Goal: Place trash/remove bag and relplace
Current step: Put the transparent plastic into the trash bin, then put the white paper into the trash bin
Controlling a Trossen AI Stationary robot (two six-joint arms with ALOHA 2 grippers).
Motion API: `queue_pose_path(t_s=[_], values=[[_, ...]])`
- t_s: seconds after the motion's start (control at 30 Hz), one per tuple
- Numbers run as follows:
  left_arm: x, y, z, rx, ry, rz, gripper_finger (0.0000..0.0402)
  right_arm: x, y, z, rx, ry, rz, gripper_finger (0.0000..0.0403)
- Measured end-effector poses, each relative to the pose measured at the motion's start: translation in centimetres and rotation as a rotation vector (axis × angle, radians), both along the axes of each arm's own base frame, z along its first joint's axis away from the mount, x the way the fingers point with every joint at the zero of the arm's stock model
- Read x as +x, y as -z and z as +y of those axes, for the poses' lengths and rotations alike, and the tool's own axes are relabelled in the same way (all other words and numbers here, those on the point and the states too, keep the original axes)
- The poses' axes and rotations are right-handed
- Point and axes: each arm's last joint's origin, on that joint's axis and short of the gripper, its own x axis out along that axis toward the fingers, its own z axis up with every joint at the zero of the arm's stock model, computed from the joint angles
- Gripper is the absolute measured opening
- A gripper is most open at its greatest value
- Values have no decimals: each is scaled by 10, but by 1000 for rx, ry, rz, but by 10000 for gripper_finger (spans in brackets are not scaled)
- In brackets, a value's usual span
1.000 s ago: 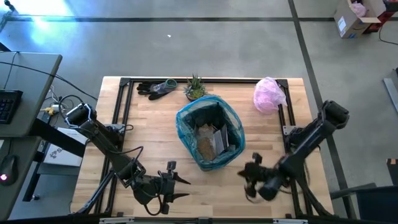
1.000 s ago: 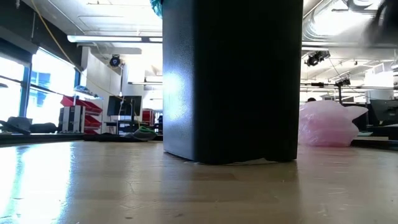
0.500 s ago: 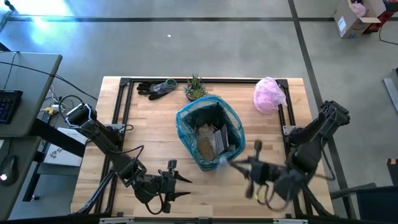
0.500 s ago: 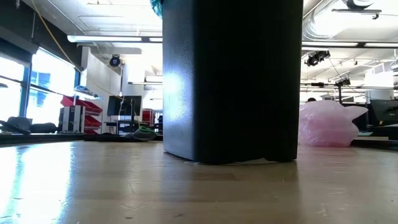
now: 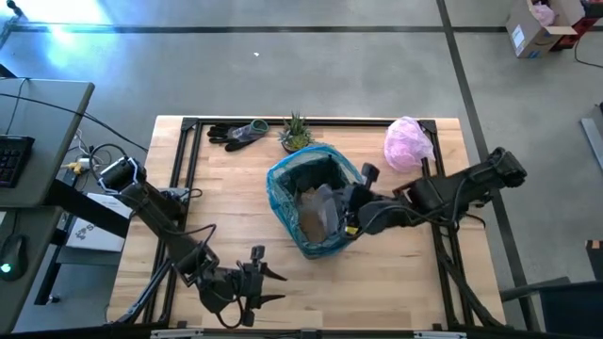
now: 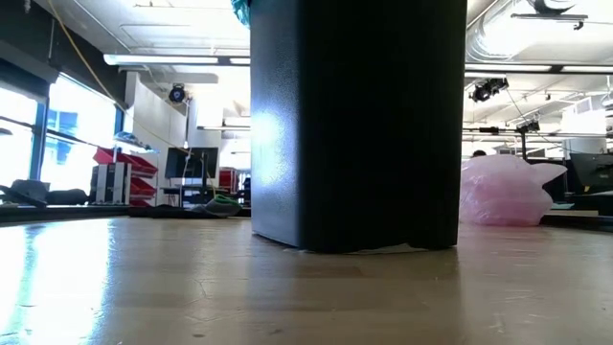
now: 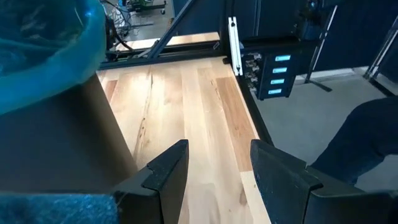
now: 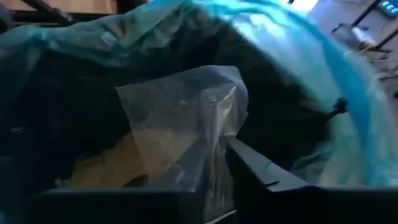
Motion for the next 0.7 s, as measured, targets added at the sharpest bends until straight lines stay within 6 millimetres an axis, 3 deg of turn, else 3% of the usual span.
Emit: queue_pose_path(t_s=[0.23, 0.33, 0.47, 0.7], values=[[-3, 6, 4, 61, -74, 35, 159, -5, -3, 15, -8, -11, -46, 162], [-3, 10, 10, 96, -153, 44, 159, -9, -9, 22, -44, -6, -75, 197], [-5, 16, 22, 160, -294, 67, 159, -14, -16, 30, -51, -20, -101, 212], [-9, 33, 61, 230, -586, 168, 159, -29, -18, 57, 9, -64, -142, 200]])
